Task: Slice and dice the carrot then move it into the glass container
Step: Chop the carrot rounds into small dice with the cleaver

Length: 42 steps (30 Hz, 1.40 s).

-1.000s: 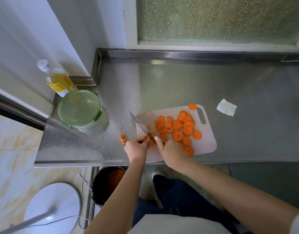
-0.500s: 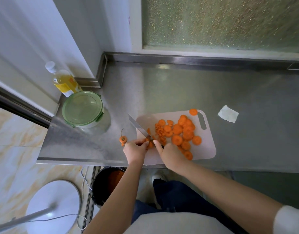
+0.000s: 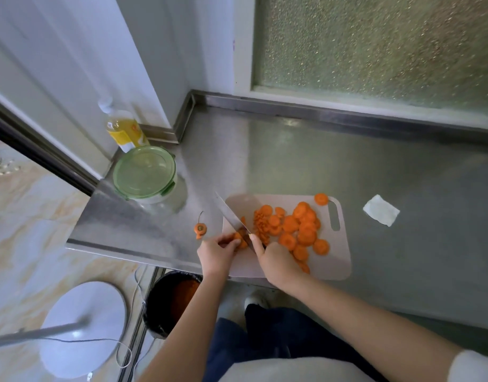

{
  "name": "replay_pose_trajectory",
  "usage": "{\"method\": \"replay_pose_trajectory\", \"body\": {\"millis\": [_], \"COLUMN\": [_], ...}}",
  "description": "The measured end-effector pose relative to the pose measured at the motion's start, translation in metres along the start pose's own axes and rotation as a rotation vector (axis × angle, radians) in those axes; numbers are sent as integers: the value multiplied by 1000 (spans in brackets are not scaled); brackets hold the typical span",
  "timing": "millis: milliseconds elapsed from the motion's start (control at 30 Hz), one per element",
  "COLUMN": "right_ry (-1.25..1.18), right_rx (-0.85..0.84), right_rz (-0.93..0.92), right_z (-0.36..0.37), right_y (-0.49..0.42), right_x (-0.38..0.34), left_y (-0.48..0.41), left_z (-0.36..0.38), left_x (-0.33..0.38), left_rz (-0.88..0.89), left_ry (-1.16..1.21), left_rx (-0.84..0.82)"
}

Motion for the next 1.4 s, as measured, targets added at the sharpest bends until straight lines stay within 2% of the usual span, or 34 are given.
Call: {"method": "replay_pose_trajectory", "body": {"millis": [133,300,467,600,833,1000,1200,1333,1400], "right_ry": [-45,130,-116,-29,-105,-78,-105,-11,122], "right_rx": [-48,23,-147,-67,-108,-69,-138,-159,-123], "right_rz": [2,-73,74,79,108,122,149,178,84], "right_z": [-1,-2,-7,-11,-20,-9,-18,-18,-13], "right_y": [2,2,1,-8,1,2,15,26,30], "right_x": [1,-4,-1,-4,-14,-9,-14,-11,-14], "left_y": [2,-2,-3,-3,-3,-2,-4,-4,-5], "left_z": [-2,-1,-1,-1,0,0,1,1,2], "left_x": [-2,-8,-5,-5,-7,-8,-11,-10,-10], "left_rz": [-17,-66,-161,-188,-210,-222,-218,-249,-250], "left_ry": [-23,-31,-6,13,57,80,67,85,74], "left_rx": [6,34,3,-16,-32,-29,-23,-32,-45]}}
Point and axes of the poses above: each hand's wrist, its own y-axis away from the middle knuckle, its own z-axis out of the palm, x = y × z, the point moved 4 cm from there along -y, towards the middle knuckle, and after that the axes turned 14 degrees about x, right-handed, at the moved point
